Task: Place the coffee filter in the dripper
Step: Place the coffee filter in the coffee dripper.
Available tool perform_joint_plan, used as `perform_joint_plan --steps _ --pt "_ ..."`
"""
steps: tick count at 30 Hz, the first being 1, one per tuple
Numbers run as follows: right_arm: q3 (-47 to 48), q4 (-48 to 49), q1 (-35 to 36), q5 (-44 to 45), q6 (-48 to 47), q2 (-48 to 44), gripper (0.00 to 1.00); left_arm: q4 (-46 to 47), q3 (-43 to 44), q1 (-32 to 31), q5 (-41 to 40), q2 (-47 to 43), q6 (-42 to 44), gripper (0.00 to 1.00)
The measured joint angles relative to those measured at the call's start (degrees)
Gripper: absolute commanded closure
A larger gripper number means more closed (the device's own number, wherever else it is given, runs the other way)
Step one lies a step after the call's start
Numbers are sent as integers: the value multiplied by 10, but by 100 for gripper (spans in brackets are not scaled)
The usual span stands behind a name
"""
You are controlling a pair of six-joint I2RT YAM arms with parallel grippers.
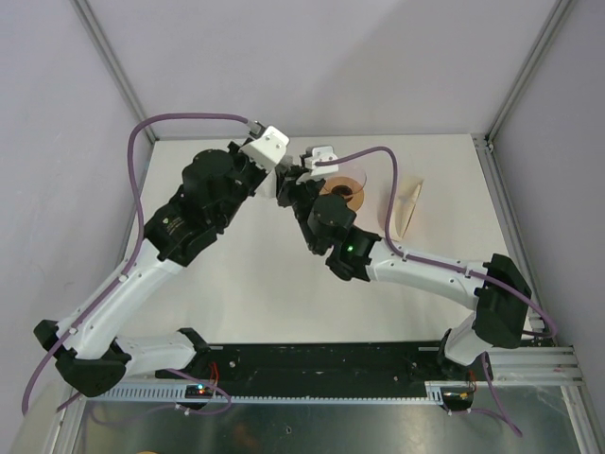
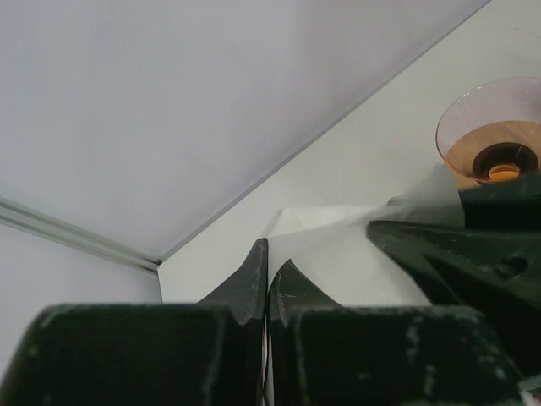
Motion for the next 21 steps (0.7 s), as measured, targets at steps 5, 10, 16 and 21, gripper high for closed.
perform_joint_plan --steps 5,10,16,21 --pt "0 15 -20 -78 -44 -1 36 1 0 0 6 0 0 100" --pt "0 14 -49 -166 -56 -1 40 1 0 -1 24 0 -1 100" --pt "0 15 -67 -217 -48 -1 67 1 5 -2 40 -4 -8 100" --pt "0 16 -66 -220 -28 -1 98 1 6 -2 45 -4 -12 100"
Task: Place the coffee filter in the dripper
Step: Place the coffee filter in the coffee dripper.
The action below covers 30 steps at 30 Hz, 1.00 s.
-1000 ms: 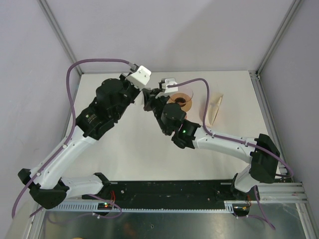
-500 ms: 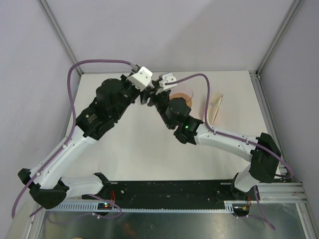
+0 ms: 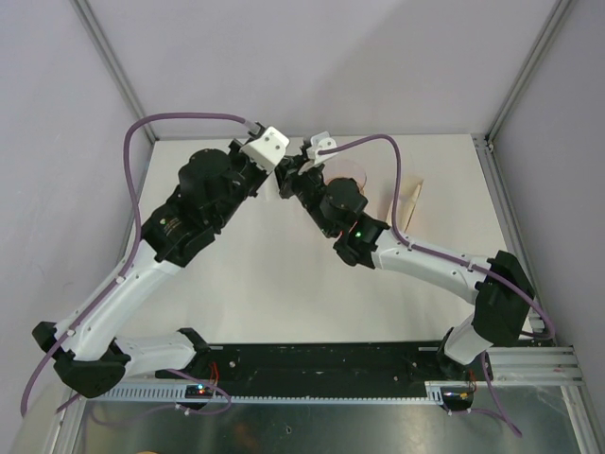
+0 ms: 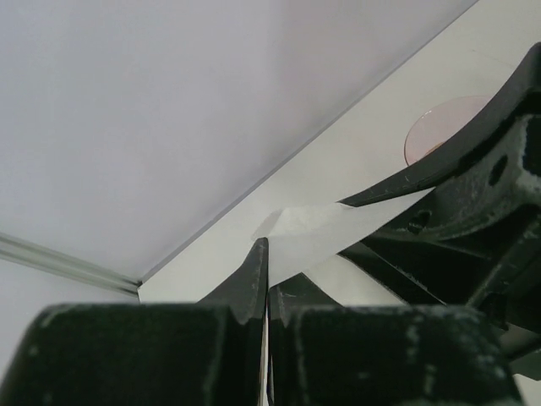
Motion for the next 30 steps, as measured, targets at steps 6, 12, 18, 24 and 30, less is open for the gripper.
perform_joint_plan --steps 6,12,18,24,30 --pt "0 -4 0 27 23 -4 100 -2 0 -2 6 0 2 100" --pt "0 -32 3 63 36 -23 100 -2 0 -10 19 0 9 100" --pt "0 -63 3 92 41 -36 100 -1 0 -11 33 5 18 80" --pt "0 -104 -20 152 43 -42 100 9 3 -10 23 6 39 54" --pt "0 -124 -20 158 54 -50 100 17 12 -10 36 12 38 42"
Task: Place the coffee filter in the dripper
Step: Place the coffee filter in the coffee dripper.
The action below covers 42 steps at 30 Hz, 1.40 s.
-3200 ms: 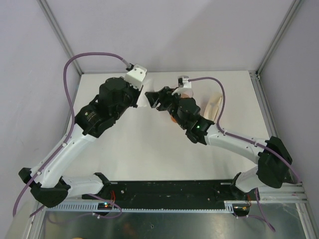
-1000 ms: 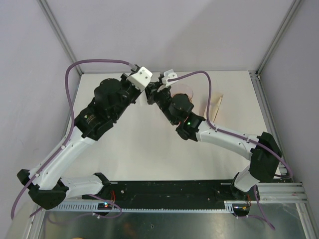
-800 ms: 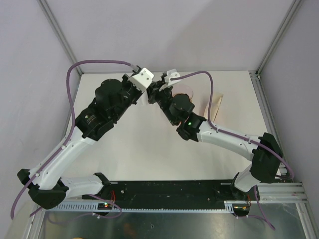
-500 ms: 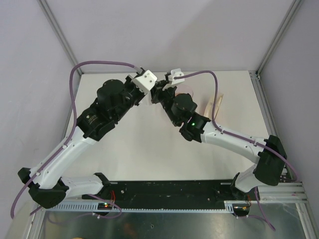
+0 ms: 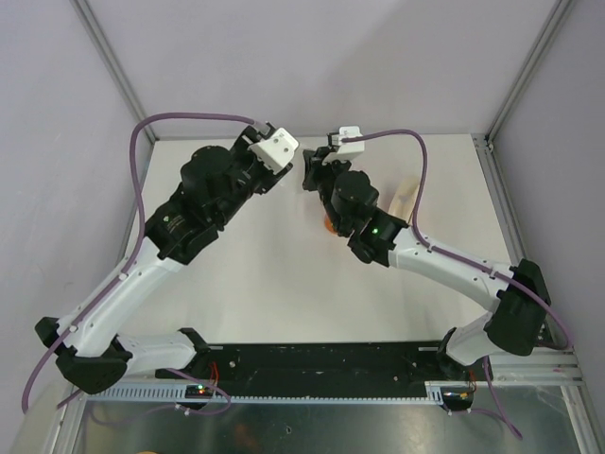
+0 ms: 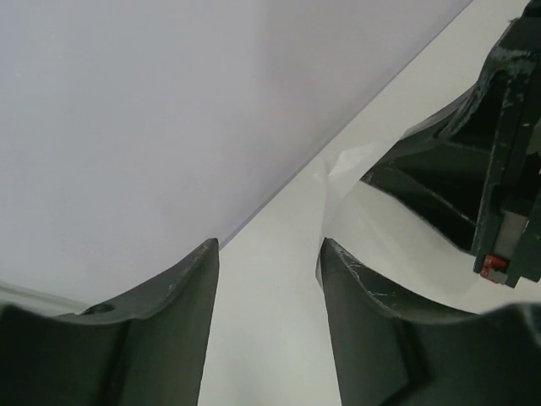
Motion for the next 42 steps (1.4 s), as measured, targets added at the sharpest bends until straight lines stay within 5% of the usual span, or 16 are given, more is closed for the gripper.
perform_joint_plan --steps 6,12,21,23,26,29,34,42 --pt "0 -3 2 -2 14 -6 100 3 5 -11 18 7 -2 49" --pt "0 -7 2 -1 14 -12 100 3 5 -16 20 9 -3 96" --pt "0 -37 -5 5 8 -26 100 3 5 -22 16 12 14 100" --pt "0 -49 -8 3 9 -29 100 4 5 -22 16 16 19 82" --pt "4 -88 -22 1 9 -35 100 3 7 -23 18 24 28 36" --pt "43 -178 -49 -17 12 -33 100 -3 26 -22 25 34 32 15" --pt "182 -368 -123 -112 28 -3 100 -10 114 -21 35 70 34 6" --pt "330 -635 -254 -270 37 80 100 -95 228 45 92 123 -22 10"
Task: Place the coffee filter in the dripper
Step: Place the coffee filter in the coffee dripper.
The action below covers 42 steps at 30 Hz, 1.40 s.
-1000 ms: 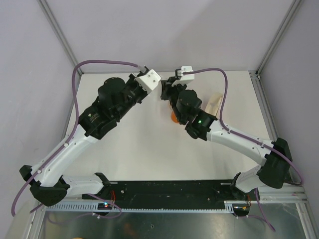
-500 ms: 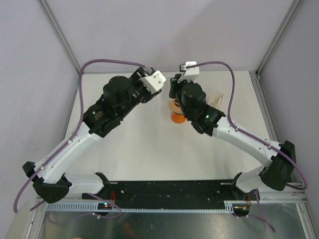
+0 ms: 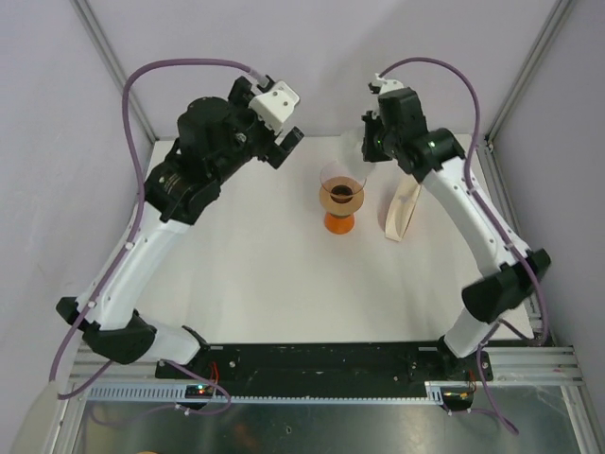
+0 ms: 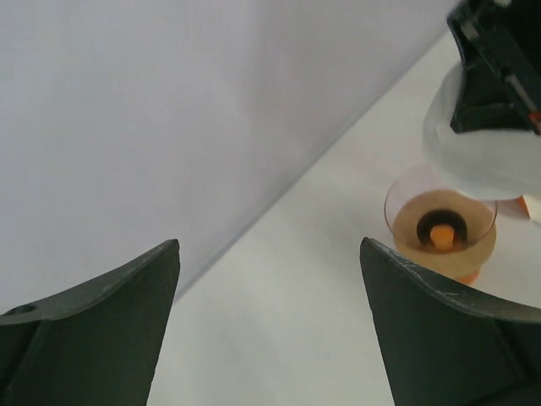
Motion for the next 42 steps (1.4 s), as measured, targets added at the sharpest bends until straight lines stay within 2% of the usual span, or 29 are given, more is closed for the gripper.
perform_joint_plan --steps 6,13,19,24,32,37,42 --pt "172 -159 -7 -69 -16 144 100 -77 0 52 59 57 -61 14" --pt "214 -250 -3 -90 -28 211 92 -112 -17 92 134 90 -120 16" --pt "233 -272 -3 -92 -31 234 85 -111 -26 124 168 105 -150 18" --pt "253 -273 -1 -94 -42 263 66 -111 -39 128 187 121 -166 18" --pt "254 -268 4 -84 -59 276 54 -107 -46 128 209 137 -181 18" --pt "253 -248 5 -66 -74 274 40 -98 -46 128 213 137 -181 17" --pt "253 -235 9 -45 -97 251 31 -94 -46 128 215 137 -181 17"
